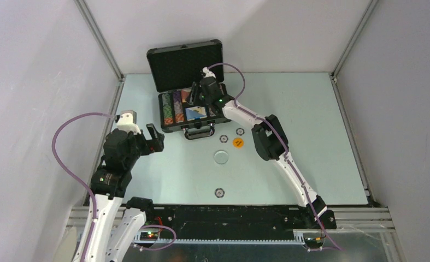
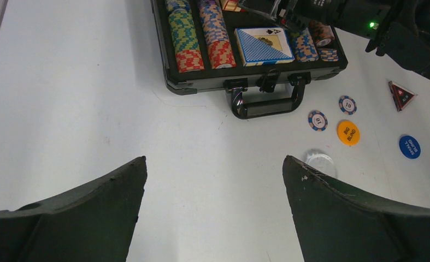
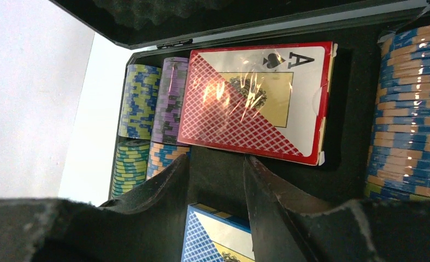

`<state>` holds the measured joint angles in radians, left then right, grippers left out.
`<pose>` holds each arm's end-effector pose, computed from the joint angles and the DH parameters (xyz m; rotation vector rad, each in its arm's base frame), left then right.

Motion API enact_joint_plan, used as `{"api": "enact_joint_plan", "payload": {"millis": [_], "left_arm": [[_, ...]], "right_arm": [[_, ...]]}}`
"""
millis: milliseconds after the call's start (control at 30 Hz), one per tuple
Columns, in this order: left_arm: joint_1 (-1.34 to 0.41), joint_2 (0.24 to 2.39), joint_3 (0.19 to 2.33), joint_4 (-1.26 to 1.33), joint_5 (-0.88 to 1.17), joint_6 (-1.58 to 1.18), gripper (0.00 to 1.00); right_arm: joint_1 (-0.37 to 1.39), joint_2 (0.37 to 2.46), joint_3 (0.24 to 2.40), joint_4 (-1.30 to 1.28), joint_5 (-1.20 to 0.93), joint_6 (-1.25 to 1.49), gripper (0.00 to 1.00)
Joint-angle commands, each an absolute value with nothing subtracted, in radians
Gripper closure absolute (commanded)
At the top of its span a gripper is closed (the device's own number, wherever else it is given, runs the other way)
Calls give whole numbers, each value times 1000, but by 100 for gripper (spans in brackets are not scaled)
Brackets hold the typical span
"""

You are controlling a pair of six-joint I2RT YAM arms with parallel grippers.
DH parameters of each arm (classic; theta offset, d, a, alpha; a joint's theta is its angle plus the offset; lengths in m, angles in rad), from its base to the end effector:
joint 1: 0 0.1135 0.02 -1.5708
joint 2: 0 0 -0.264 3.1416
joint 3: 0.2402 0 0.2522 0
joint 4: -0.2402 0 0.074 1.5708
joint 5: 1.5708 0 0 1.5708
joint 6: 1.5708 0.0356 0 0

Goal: Pack up texas hold em set

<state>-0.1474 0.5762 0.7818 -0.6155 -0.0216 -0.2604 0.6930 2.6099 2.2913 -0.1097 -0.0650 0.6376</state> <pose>0.1254 -0.0178 0.3224 -0.1263 1.9847 -0.2430 0.4591 0.3842 0.1821 -0.1029 2.1168 0.8948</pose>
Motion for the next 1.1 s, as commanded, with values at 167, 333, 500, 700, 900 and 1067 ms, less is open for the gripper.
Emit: {"api": "enact_joint_plan", "payload": {"millis": [167,333,500,700,900,1067], "left_arm": [[-147,578,789,-596,-9,-235,2],[-147,578,788,-597,-9,-235,2],[-147,577,789,-596,-9,-235,2],[-146,576,789,-597,-10,-236,2],[-147,575,790,-597,-9,-236,2],[-146,575,789,-596,-9,-236,2]], "right_arm": [[740,2503,2269,40,-49,581,54],[760,2538,2347,31,-51,608,54],[781,2605,2424,49,-5,631,55],[798,2691,2508,44,147,669,57],[795,2726,2522,28,154,758,58],[796,2733,2523,6,175,791,59]]}}
